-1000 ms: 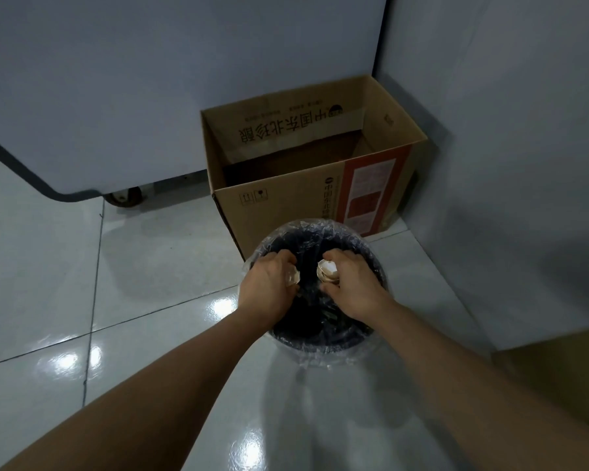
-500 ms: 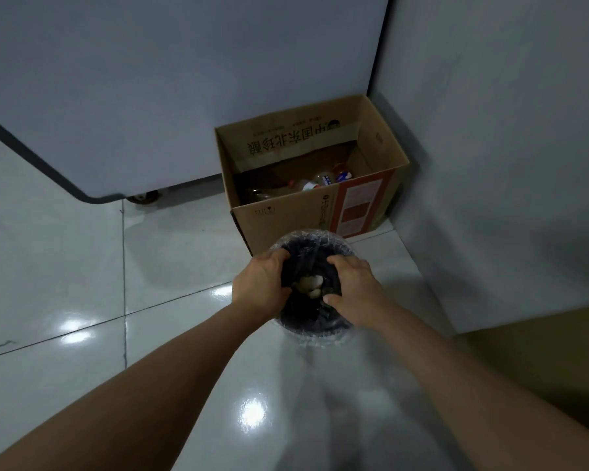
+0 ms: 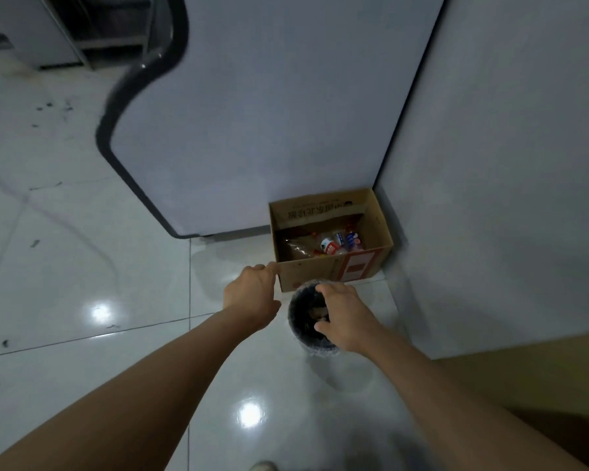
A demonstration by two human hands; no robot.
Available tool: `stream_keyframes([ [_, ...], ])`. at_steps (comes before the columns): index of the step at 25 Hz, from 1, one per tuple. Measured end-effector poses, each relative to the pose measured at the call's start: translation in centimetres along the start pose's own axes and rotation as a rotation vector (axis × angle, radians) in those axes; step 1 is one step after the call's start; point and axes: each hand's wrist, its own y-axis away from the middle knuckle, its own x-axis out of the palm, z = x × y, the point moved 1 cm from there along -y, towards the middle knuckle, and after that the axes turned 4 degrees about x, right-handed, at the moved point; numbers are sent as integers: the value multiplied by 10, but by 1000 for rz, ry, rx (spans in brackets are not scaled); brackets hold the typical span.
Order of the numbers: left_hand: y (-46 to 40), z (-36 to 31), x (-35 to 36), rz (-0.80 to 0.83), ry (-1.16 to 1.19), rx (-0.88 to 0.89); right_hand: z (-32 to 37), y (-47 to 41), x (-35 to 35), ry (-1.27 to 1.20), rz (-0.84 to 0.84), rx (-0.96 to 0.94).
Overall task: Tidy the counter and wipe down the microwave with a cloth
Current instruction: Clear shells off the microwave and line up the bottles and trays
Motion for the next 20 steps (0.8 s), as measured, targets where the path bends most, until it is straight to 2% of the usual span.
stream_keyframes([
  [9, 90, -2, -191, -132, -41, -159, 133, 95, -139, 92, -2, -273],
  [14, 141, 15, -257, -198, -73, -286, 195, 127, -179, 217, 33, -417],
  [20, 199, 51, -319, -249, -39, -422, 272, 152, -207, 290, -5, -545],
])
